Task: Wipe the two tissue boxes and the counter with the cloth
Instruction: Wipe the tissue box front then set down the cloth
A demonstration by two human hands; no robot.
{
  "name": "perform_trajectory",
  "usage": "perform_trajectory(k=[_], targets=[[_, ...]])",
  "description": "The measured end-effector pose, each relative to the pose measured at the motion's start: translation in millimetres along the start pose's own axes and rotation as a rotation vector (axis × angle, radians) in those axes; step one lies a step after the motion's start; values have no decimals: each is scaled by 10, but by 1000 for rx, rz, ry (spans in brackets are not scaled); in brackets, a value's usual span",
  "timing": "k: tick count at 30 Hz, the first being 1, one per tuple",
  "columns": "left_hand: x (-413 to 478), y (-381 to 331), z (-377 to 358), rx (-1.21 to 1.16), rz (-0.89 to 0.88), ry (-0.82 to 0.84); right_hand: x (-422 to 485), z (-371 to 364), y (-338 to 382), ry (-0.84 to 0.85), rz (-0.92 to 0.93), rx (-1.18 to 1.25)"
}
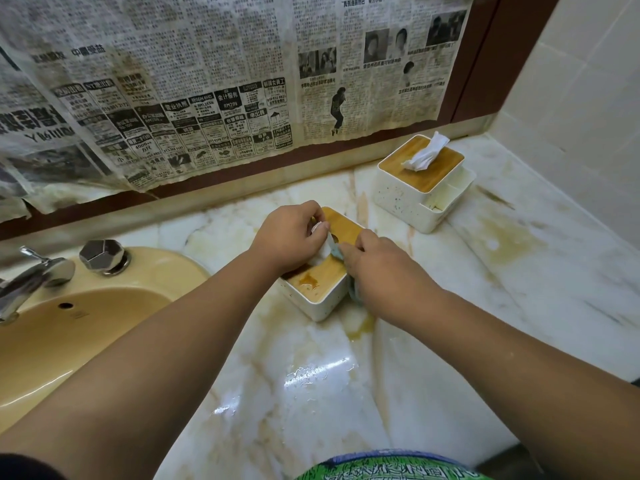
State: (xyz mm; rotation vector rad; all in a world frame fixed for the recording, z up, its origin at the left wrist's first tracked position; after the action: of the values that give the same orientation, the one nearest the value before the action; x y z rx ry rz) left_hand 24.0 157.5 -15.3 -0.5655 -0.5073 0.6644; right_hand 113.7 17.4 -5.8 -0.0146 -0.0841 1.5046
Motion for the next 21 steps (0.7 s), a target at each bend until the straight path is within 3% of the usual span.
perform_trajectory(k=[5,21], targets=[[4,13,1,-47,13,-2,-33,-49,54,-184,6,193],[23,104,14,-185,85,2,-135,-1,620,-138,229,38]])
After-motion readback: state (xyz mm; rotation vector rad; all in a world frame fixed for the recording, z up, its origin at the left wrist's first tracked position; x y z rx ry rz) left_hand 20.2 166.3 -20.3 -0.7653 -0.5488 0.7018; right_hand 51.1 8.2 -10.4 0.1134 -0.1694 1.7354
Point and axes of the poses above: each hand's wrist, its own x-axis towards the middle knuckle, its own z-axis out of the back of the hand, y = z × x, the point moved 6 cm from there along x, towards the middle knuckle, and after that the axes turned 13 degrees about -x, right-handed, at the moved point
